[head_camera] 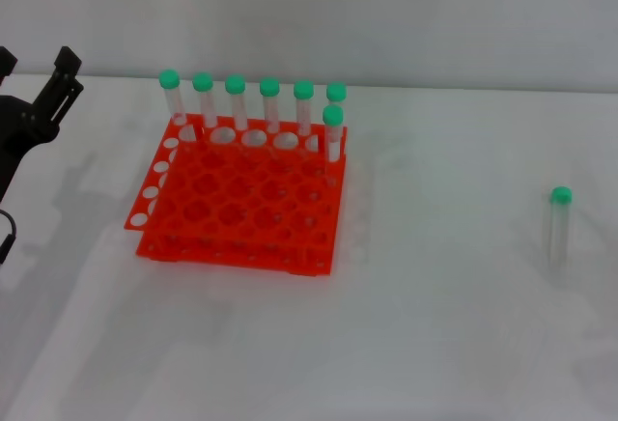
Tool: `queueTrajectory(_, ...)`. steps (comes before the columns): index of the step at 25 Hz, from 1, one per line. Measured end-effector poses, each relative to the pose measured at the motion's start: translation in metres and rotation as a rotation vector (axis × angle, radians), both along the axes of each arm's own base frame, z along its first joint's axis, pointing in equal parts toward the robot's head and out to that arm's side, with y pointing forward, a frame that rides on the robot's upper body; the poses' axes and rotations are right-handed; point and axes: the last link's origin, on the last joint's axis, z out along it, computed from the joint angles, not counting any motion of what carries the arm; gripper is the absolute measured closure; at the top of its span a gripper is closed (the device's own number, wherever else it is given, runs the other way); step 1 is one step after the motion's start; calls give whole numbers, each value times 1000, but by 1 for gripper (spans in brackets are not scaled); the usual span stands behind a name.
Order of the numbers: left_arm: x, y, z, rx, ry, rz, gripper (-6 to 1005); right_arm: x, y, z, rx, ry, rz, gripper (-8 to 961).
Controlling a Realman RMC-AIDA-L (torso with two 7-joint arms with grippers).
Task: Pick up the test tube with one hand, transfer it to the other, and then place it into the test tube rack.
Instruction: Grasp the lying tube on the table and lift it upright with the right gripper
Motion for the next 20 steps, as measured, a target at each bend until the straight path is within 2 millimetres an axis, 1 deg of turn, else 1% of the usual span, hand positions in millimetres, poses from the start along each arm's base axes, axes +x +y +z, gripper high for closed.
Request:
queueTrajectory(9,5,5,1,4,-1,-13,107,-1,1,-2,1,-9,2,96)
queueTrajectory(17,4,7,2,12,-4,-3,107,-1,1,-3,1,-10,1,97)
queueTrajectory(20,5,11,1,7,-3,6,108,-1,1,-3,4,-15,2,97)
